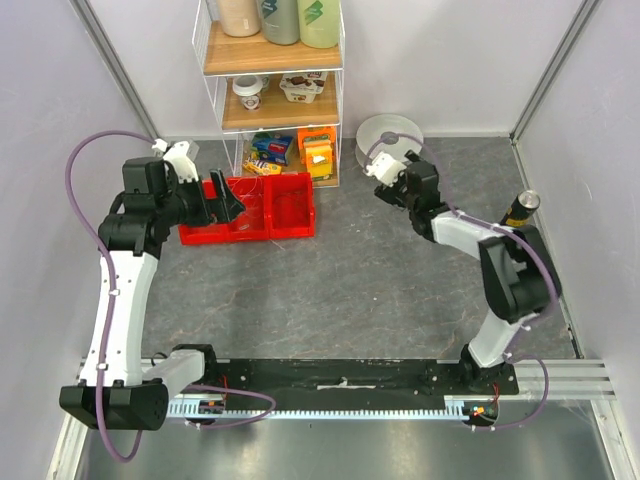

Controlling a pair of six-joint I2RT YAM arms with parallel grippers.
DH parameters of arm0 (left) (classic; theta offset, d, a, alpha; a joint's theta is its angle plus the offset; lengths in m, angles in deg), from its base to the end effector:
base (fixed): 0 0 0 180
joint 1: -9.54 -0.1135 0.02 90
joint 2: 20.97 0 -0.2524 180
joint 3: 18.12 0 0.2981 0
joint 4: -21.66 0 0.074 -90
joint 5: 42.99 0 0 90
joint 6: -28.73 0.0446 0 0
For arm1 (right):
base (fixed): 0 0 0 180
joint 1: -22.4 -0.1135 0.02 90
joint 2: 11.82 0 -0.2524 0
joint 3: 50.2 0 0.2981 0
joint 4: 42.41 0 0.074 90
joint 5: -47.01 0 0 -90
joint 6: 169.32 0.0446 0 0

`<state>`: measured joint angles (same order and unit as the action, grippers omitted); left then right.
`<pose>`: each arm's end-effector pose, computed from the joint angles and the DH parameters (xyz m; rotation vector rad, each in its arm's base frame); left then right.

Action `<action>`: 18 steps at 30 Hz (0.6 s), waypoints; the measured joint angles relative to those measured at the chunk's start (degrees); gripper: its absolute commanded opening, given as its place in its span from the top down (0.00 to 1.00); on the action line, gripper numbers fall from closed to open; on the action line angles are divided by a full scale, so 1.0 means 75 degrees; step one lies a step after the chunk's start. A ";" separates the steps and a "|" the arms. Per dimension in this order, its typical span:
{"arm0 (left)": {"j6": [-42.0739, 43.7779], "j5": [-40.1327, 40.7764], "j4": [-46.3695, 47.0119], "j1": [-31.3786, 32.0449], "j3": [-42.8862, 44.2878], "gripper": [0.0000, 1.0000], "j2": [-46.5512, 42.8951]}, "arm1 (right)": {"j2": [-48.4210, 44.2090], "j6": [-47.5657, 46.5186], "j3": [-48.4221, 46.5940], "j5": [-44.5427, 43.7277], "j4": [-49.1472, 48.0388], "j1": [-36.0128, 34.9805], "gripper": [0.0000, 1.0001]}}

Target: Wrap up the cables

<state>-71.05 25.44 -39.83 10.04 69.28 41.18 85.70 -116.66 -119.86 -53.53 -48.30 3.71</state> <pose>0.2647 -0.0187 0.3956 0.0336 2.1987 -0.5147 0.4060 0.1287 0.1803 -0.8147 1.7915 -0.3936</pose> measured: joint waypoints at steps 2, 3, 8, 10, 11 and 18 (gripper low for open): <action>0.0003 0.0000 0.0006 0.0000 0.0003 0.01 0.0082 | 0.0615 -0.0463 -0.0012 -0.0341 -0.0697 -0.0064 0.02; 0.0003 -0.0003 0.0006 0.0000 0.0003 0.01 0.0152 | 0.0947 -0.0685 -0.0052 -0.0513 -0.1026 -0.0093 0.02; 0.0003 0.0006 -0.0017 0.0000 -0.0012 0.01 0.0475 | 0.2425 -0.1478 -0.0536 -0.1026 -0.2238 -0.0137 0.02; 0.0003 0.0006 -0.0020 0.0000 -0.0032 0.01 0.0548 | 0.2876 -0.1740 -0.0799 -0.1174 -0.2664 -0.0143 0.02; 0.0006 0.0006 -0.0026 0.0000 -0.0038 0.01 0.0574 | 0.3037 -0.1845 -0.0906 -0.1212 -0.2838 -0.0146 0.02; 0.0052 -0.0012 -0.0017 0.0000 -0.0251 0.01 0.0778 | 0.4269 -0.2868 -0.1845 -0.1413 -0.4112 -0.0219 0.02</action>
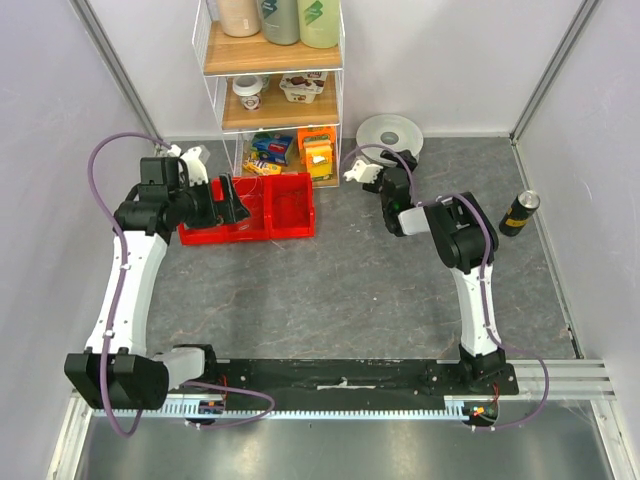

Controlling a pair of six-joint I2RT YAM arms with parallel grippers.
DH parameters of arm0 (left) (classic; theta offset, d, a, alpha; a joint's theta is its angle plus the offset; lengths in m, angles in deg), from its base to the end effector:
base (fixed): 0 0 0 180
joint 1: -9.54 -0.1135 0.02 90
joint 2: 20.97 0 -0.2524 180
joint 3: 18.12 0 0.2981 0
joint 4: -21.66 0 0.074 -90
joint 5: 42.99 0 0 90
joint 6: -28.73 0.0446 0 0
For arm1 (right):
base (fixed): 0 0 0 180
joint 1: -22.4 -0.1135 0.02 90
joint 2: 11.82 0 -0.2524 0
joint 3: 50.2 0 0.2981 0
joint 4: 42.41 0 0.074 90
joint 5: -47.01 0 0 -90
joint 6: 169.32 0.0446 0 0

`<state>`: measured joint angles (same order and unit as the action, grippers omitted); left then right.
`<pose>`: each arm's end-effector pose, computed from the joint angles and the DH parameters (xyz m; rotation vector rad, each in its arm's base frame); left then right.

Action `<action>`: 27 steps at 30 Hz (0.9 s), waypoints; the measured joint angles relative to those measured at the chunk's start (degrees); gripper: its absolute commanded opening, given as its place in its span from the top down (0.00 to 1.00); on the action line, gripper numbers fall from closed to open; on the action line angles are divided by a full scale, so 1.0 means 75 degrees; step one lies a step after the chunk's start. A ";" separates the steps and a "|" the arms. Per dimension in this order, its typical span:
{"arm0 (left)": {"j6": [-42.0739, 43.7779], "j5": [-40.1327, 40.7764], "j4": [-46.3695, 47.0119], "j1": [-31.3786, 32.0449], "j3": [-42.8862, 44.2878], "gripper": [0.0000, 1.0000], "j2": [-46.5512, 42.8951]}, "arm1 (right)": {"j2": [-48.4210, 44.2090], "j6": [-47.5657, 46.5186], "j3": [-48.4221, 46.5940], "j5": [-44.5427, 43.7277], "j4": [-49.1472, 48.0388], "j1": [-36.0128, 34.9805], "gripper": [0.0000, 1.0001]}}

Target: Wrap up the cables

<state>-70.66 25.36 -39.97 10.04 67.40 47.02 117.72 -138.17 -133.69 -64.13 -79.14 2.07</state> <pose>0.2924 -0.0190 0.3569 0.0075 2.3318 -0.5276 0.4760 0.1592 0.0748 -0.9119 1.5429 -0.8077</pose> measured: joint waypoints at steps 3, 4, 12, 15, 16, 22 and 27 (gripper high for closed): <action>0.0003 -0.0020 -0.0009 0.0000 -0.0111 0.01 0.0114 | 0.0382 -0.0379 -0.0283 -0.0044 -0.0335 -0.0029 0.02; 0.0003 -0.0052 -0.0012 0.0000 -0.0131 0.01 0.0154 | 0.0495 -0.0513 -0.0353 -0.0047 -0.0466 -0.0041 0.02; 0.0006 -0.0198 -0.0012 0.0000 -0.0146 0.01 0.0268 | 0.1256 -0.1445 -0.0976 -0.0015 -0.1230 -0.0055 0.28; 0.0006 -0.0198 -0.0012 0.0000 -0.0146 0.01 0.0280 | 0.1489 -0.1845 -0.1093 0.0026 -0.1635 -0.0052 0.34; 0.0006 -0.0201 -0.0012 0.0000 -0.0146 0.01 0.0283 | 0.1542 -0.1950 -0.1093 0.0047 -0.1722 -0.0052 0.35; 0.0006 -0.0204 -0.0012 0.0000 -0.0146 0.01 0.0289 | 0.1754 -0.2433 -0.1131 0.0210 -0.2011 0.0000 0.64; 0.0006 -0.0204 -0.0015 0.0000 -0.0146 0.01 0.0289 | 0.1845 -0.2704 -0.1265 0.0329 -0.2136 0.0099 0.84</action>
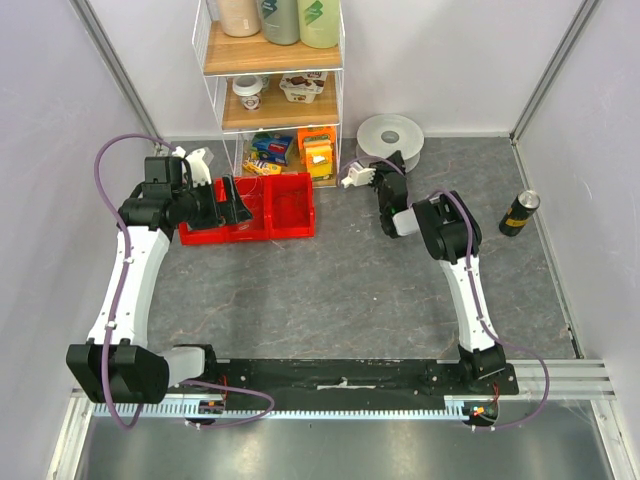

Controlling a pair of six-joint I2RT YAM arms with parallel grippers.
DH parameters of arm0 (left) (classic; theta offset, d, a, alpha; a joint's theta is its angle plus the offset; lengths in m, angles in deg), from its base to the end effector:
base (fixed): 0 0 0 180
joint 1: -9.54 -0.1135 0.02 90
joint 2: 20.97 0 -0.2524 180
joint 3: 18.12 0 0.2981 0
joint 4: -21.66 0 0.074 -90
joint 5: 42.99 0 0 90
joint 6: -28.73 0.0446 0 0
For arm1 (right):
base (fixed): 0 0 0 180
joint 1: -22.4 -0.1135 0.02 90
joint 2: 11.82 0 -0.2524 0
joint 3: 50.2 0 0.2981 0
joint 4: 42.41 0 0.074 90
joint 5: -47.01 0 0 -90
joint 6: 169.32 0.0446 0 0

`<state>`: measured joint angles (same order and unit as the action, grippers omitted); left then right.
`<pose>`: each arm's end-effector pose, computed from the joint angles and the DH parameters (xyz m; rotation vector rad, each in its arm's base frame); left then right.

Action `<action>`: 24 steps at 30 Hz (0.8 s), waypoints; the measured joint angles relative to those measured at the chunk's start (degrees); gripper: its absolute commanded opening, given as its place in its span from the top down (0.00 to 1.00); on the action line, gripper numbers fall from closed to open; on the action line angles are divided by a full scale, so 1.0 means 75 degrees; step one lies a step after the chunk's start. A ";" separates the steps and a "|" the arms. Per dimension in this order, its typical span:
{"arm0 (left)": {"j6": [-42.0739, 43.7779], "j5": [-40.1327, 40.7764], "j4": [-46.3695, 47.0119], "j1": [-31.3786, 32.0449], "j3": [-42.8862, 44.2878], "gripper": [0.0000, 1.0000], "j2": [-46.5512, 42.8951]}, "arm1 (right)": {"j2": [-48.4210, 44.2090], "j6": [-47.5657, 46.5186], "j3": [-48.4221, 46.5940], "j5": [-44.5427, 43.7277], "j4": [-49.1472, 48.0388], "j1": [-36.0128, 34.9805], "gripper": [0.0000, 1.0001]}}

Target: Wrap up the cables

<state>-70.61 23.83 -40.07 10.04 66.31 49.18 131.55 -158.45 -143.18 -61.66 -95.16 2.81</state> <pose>0.3008 -0.0202 0.3397 0.0061 2.3858 -0.5654 0.5029 0.1638 0.0392 -1.0414 1.2570 -1.0620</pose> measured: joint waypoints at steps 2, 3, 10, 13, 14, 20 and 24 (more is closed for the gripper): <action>0.0000 -0.0003 0.0000 0.0000 0.0000 0.01 0.0000 | 0.0000 -0.0102 0.0020 0.0064 -0.0070 0.0038 0.94; 0.0000 -0.0003 0.0000 0.0000 0.0000 0.01 0.0000 | 0.0000 -0.0181 0.0055 0.0096 -0.0143 0.0044 0.99; 0.0000 -0.0003 0.0000 0.0000 0.0000 0.01 0.0035 | -0.0181 -0.0679 0.1186 0.0428 -0.1163 0.0076 1.00; 0.0000 -0.0009 0.0000 0.0000 0.0000 0.01 0.0041 | -0.0603 -0.0799 0.2005 0.0519 -0.1361 0.0035 1.00; -0.0003 -0.0017 0.0000 0.0000 0.0000 0.01 0.0041 | -0.0804 -0.0822 0.2393 0.0548 -0.1451 0.0017 1.00; -0.0003 -0.0157 0.0000 0.0000 0.0000 0.01 0.0041 | -0.2177 -0.0731 0.4552 0.0659 -0.1623 -0.0210 1.00; -0.0003 -0.0192 -0.0009 0.0000 0.0000 0.01 0.0009 | -0.3252 -0.0606 0.6006 0.0688 -0.1661 -0.0495 1.00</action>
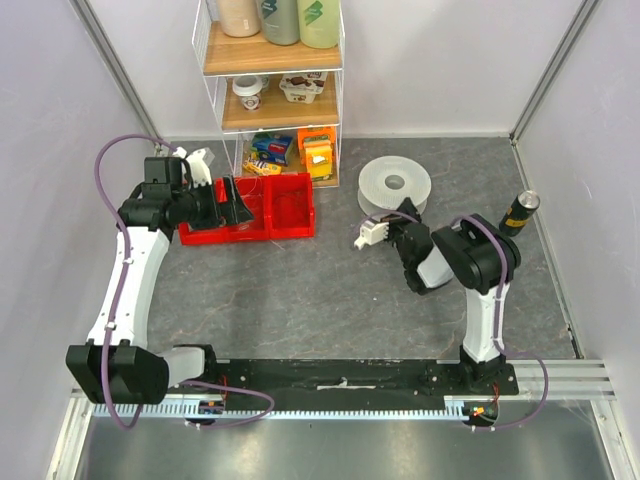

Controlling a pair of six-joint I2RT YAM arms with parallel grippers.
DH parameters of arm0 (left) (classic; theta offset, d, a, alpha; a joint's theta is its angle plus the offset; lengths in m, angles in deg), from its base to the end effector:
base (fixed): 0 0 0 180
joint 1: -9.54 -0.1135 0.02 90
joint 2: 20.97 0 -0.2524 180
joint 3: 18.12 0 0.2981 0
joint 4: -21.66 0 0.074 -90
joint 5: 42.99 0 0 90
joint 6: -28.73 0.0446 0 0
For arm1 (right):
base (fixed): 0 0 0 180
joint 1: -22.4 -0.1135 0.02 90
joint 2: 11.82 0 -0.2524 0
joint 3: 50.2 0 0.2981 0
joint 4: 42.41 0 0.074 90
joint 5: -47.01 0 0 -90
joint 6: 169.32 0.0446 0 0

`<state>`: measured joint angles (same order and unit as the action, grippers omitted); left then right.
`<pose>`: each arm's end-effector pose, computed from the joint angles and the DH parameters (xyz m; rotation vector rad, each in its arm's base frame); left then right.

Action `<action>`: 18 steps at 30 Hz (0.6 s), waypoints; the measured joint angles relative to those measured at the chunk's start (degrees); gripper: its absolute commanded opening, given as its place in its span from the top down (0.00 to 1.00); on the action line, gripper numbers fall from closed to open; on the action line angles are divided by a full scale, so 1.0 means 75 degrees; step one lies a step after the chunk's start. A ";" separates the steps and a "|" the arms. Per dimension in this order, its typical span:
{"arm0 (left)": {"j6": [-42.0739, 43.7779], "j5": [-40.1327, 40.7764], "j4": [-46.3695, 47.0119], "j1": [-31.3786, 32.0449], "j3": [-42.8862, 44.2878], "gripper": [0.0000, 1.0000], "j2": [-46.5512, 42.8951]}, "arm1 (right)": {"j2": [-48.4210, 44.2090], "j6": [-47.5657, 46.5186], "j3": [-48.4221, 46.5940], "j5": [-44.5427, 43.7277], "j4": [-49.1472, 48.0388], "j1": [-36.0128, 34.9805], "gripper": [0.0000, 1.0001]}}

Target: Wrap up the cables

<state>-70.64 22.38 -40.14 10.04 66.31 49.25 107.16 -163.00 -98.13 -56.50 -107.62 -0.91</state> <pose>0.3006 -0.0212 0.3396 0.0169 2.3850 -0.5962 0.3309 0.1312 0.0404 -1.3016 1.1973 -0.9784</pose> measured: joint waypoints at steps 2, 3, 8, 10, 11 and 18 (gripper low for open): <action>0.0003 -0.0006 -0.0012 0.0000 0.0000 0.01 -0.0050 | -0.0463 0.0047 0.0635 -0.0012 -0.0044 -0.0178 1.00; 0.0003 -0.0009 -0.0017 0.0000 0.0000 0.01 -0.0079 | -0.0676 0.0067 0.0941 -0.0015 -0.0058 -0.0268 1.00; 0.0003 -0.0087 -0.0035 0.0000 0.0000 0.01 -0.0210 | -0.1716 0.0079 0.2739 -0.0460 -0.0379 -0.1262 1.00; 0.0003 -0.0149 -0.0035 0.0000 -0.0006 0.01 -0.0259 | -0.2005 0.0079 0.3328 -0.0828 -0.0525 -0.1906 1.00; 0.0003 -0.0157 -0.0035 0.0000 -0.0009 0.01 -0.0286 | -0.2133 0.0090 0.3558 -0.1046 -0.0586 -0.2259 1.00; 0.0000 -0.0207 -0.0035 0.0000 -0.0067 0.01 -0.0466 | -0.2696 0.0294 0.4135 -0.3077 -0.0635 -0.5132 1.00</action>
<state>-70.64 20.83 -40.40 10.04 65.80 45.75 86.94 -160.79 -67.12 -79.58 -112.38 -39.40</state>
